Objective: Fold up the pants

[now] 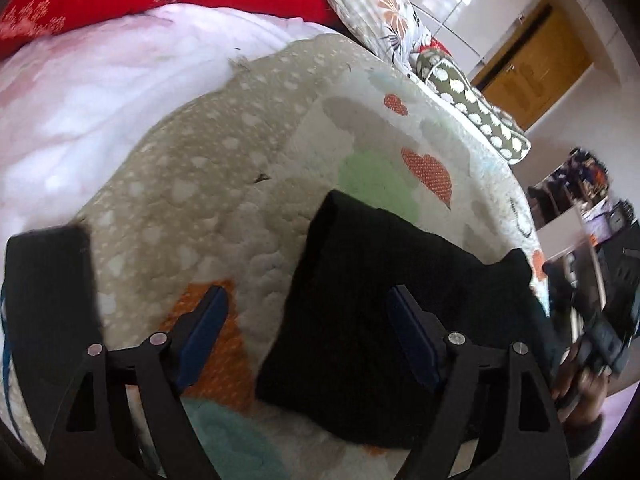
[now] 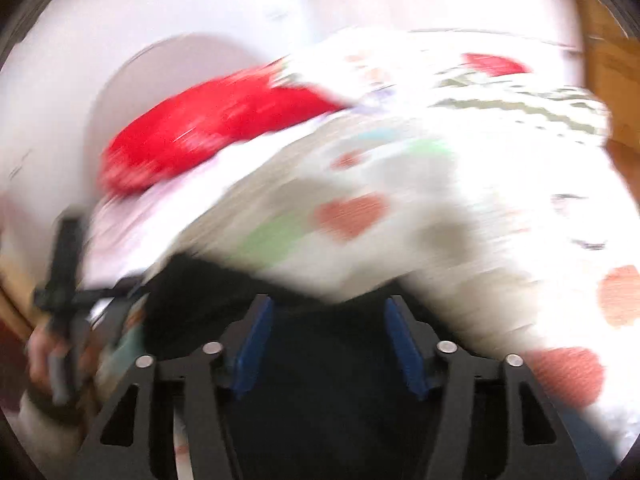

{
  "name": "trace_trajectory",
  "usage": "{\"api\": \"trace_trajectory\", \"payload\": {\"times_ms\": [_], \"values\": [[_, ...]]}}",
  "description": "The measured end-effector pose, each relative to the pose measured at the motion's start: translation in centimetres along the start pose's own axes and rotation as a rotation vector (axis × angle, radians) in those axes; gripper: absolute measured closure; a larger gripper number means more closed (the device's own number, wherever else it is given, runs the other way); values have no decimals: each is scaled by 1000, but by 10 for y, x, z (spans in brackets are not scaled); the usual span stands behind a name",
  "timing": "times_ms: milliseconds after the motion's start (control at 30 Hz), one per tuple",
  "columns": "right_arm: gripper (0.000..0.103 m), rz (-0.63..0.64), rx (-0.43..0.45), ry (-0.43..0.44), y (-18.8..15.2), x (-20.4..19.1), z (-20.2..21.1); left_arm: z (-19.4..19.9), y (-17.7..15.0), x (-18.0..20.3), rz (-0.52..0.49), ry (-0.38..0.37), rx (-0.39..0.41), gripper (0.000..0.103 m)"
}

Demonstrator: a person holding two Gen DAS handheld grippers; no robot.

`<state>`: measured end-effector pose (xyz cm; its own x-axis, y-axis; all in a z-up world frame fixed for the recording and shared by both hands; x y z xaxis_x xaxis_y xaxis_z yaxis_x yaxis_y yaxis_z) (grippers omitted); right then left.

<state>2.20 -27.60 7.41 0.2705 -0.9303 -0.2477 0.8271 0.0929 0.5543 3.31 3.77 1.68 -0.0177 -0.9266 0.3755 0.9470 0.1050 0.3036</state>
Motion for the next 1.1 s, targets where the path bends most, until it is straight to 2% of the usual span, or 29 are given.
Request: {"api": "trace_trajectory", "payload": {"times_ms": [100,167,233,267,300,400,467,533,567,633,700,767,867,933,1000,1100], "values": [[40,-45,-65,-18,12,30,-22,-13,9,5,-1,55,-15,21],[43,-25,-99,34,15,31,-38,-19,15,7,-5,48,-14,21],[69,-27,-155,68,12,30,-55,-25,21,7,7,46,-21,21],[95,-20,-173,67,11,29,-61,-26,23,7,8,43,-16,21],[96,1,-174,40,9,28,-63,-26,24,8,7,44,-3,22],[97,15,-133,24,11,25,-55,-27,27,8,16,31,13,37],[100,-11,-80,-18,17,32,-46,-27,28,7,40,27,37,39],[100,-22,-57,-66,20,38,-48,-31,27,6,58,35,49,38],[100,-31,-74,-81,20,41,-59,-33,26,7,64,41,53,38],[100,-68,-121,-63,17,45,-86,-30,23,8,60,52,65,37],[95,-93,-116,-52,13,50,-92,-26,22,8,56,51,56,37],[94,-133,-80,-29,14,54,-81,-18,21,7,56,56,51,37],[82,-156,-30,-39,11,56,-48,8,15,10,45,131,121,37],[74,-122,-5,-25,4,45,-24,23,6,20,10,118,161,35],[66,-75,-3,-6,-5,30,-11,27,-4,30,-17,90,159,34],[66,-24,-31,8,-19,11,-11,22,-19,50,-72,84,160,32]]}}
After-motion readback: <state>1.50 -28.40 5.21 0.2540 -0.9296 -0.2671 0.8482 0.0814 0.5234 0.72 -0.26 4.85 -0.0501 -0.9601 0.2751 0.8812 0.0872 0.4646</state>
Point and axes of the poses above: each gripper's, at about its wrist camera, not at the fingertips, and z roughly against the way its jaws point, x to its right, y to its top, the point moved 4 cm from there along -z, roughly the way its jaws point, and after that the axes turned 11 degrees about -x, right-handed, at the moved point
